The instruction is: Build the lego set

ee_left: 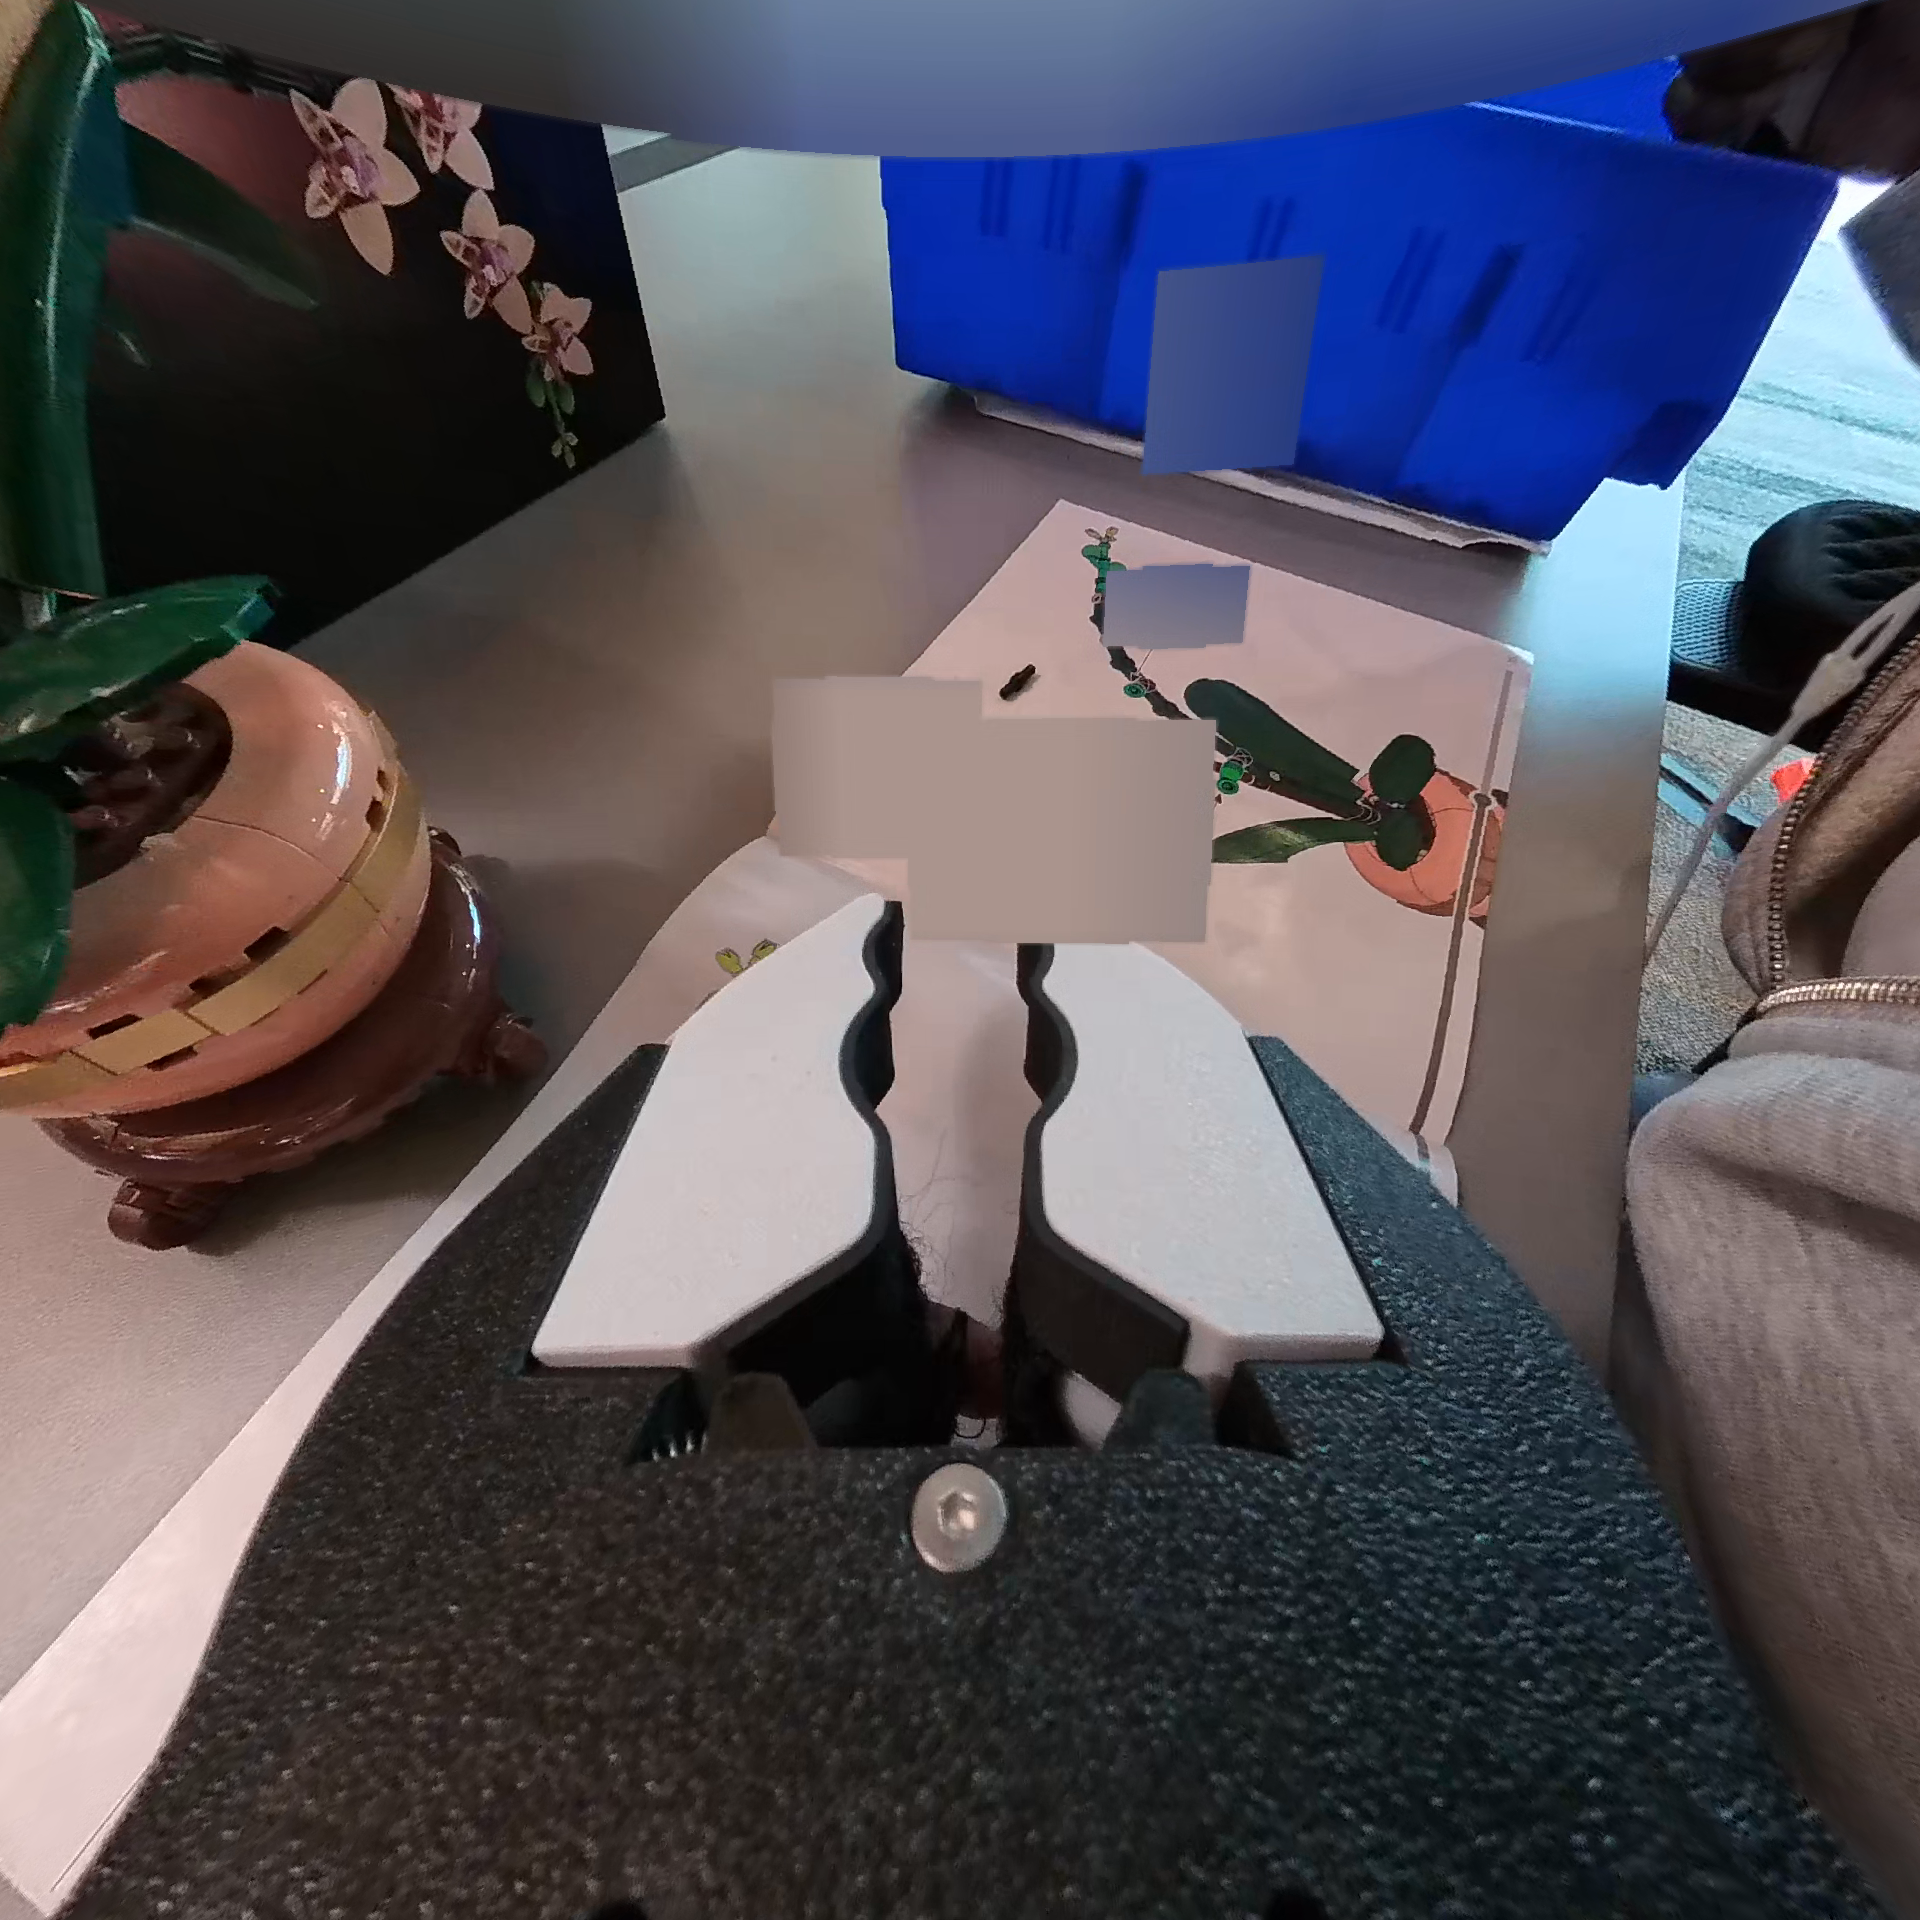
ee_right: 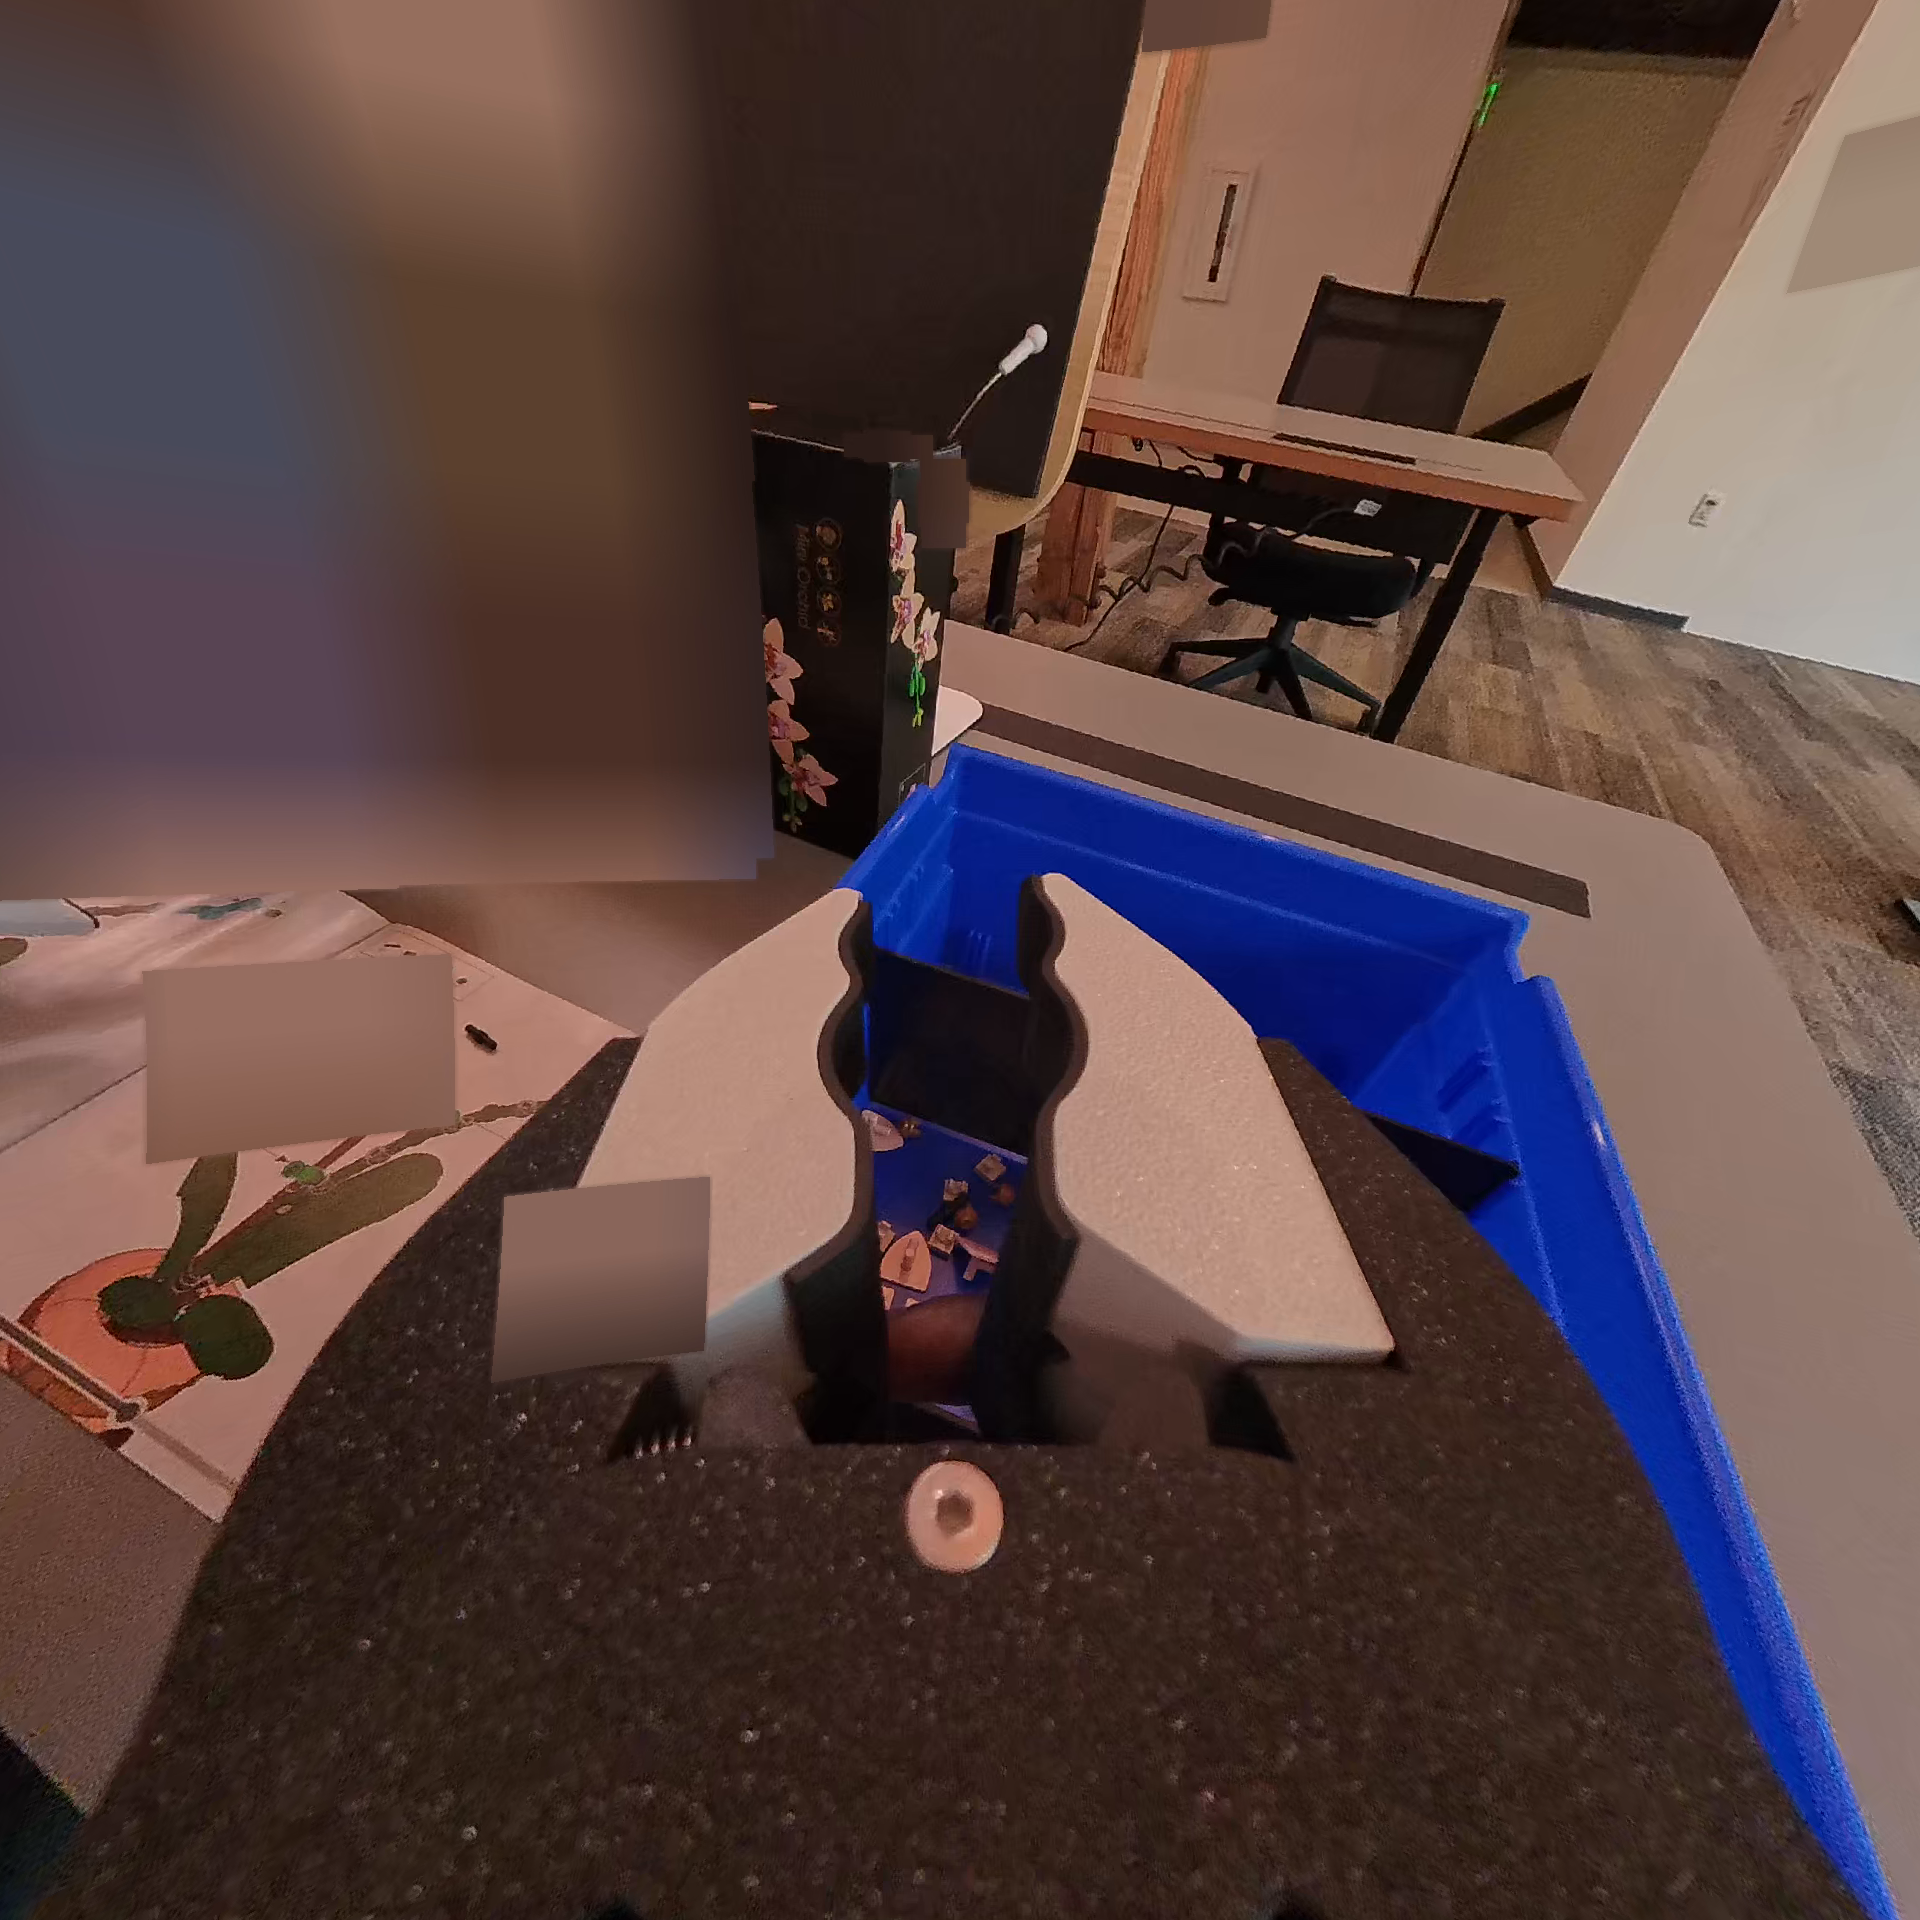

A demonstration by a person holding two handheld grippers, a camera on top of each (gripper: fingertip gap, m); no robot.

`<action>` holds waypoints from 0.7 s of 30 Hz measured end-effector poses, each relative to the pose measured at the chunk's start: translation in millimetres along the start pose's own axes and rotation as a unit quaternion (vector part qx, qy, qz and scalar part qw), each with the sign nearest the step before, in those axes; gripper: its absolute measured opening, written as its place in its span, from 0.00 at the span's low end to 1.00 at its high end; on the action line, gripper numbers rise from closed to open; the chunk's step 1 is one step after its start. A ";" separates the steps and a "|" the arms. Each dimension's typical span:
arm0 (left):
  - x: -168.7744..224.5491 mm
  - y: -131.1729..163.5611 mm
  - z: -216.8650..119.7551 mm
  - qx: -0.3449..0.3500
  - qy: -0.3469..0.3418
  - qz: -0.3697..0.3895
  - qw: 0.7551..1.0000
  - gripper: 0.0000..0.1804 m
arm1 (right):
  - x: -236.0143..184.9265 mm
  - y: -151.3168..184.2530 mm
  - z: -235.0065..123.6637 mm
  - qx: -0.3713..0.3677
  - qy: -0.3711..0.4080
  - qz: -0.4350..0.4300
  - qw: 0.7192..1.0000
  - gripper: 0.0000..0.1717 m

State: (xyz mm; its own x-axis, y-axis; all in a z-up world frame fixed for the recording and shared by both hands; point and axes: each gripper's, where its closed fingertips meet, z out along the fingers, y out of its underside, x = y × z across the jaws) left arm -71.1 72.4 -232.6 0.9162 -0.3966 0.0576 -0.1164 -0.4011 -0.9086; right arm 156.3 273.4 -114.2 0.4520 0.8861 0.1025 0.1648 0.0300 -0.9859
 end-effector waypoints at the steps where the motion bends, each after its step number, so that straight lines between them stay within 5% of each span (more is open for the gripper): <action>1: 0.1 0.2 -0.2 0.000 0.000 0.002 1.000 0.11 | 0.2 -1.2 -1.7 0.000 -0.001 0.000 1.000 0.15; 9: 3.2 -0.5 -2.0 0.006 -0.005 0.022 1.000 0.10 | 12.6 -21.6 -31.8 0.046 0.013 -0.001 0.999 0.15; 21: 11.6 2.2 -0.7 -0.003 0.008 0.053 0.999 0.10 | 59.4 14.8 -62.2 0.032 0.079 0.012 0.996 0.13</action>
State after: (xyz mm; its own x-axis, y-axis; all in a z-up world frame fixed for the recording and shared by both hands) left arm -61.0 66.4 -233.7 0.8927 -0.4495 -0.0321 -0.2142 -0.3607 -0.9078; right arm 240.1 297.8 -114.5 0.5892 0.8026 0.0928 0.0977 0.0432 -0.9943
